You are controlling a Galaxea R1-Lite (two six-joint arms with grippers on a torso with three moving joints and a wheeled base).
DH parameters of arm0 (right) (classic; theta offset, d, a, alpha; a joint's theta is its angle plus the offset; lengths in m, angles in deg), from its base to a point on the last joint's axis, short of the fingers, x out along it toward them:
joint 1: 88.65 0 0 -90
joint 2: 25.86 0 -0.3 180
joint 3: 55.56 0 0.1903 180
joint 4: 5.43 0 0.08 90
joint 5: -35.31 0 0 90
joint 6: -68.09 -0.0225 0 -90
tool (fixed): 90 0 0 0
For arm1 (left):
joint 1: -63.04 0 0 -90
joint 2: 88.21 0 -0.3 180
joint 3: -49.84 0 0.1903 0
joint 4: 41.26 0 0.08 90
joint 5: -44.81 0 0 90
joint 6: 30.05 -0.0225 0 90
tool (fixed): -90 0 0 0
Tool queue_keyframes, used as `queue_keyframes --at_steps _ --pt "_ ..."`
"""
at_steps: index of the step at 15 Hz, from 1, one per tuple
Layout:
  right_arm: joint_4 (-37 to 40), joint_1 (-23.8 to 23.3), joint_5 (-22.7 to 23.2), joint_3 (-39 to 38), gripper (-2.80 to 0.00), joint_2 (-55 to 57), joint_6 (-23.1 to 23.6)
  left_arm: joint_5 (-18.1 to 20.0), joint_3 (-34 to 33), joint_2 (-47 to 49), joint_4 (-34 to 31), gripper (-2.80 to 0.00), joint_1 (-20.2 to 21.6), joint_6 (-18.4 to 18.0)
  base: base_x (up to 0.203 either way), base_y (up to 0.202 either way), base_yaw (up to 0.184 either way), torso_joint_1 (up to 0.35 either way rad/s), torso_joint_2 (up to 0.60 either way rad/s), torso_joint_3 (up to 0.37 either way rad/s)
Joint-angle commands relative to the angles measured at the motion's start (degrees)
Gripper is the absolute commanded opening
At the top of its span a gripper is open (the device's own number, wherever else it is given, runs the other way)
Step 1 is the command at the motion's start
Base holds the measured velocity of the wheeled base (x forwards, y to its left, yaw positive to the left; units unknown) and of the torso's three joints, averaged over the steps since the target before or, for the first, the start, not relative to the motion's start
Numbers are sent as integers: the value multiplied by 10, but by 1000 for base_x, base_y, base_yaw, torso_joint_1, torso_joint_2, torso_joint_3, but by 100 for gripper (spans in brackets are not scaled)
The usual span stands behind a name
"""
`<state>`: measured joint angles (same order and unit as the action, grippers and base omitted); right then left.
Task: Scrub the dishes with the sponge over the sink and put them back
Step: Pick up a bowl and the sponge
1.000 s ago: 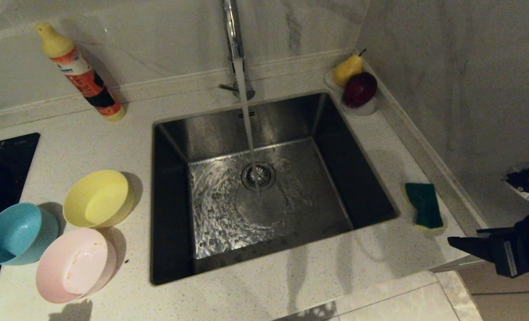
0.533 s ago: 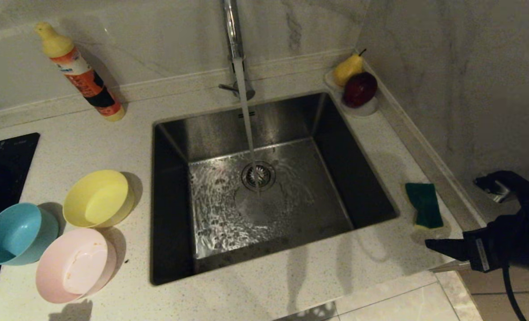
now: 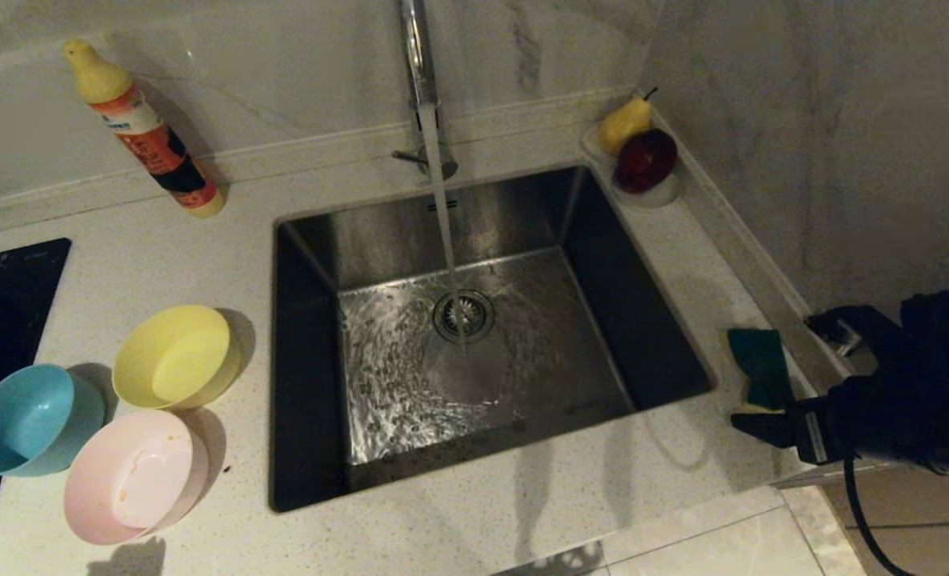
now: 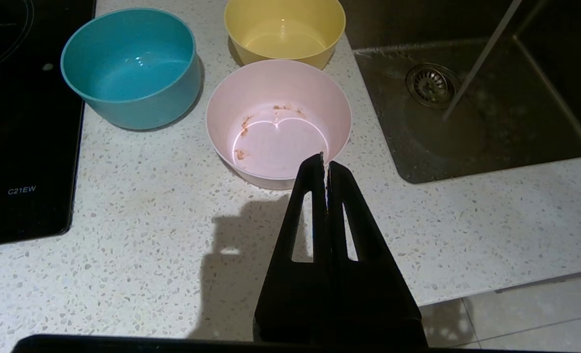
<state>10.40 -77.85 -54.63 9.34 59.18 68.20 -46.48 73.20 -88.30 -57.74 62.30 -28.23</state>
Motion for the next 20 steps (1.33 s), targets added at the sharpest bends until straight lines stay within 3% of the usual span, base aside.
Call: queue_keyframes --at_steps 1,17,18,20 --pt "-21 0 -11 5 0 20 2 0 -23 0 1 -280 0 0 0 0 0 0 0 0" --pt "-37 1 -26 35 0 34 3 0 -23 0 1 -280 0 0 0 0 0 0 0 0" --pt "-37 1 -26 35 -280 38 3 0 -23 0 1 -280 0 1 0 0 0 0 0 0" --pt "-37 1 -26 36 -280 41 2 0 -23 0 1 -280 0 0 0 0 0 0 0 0"
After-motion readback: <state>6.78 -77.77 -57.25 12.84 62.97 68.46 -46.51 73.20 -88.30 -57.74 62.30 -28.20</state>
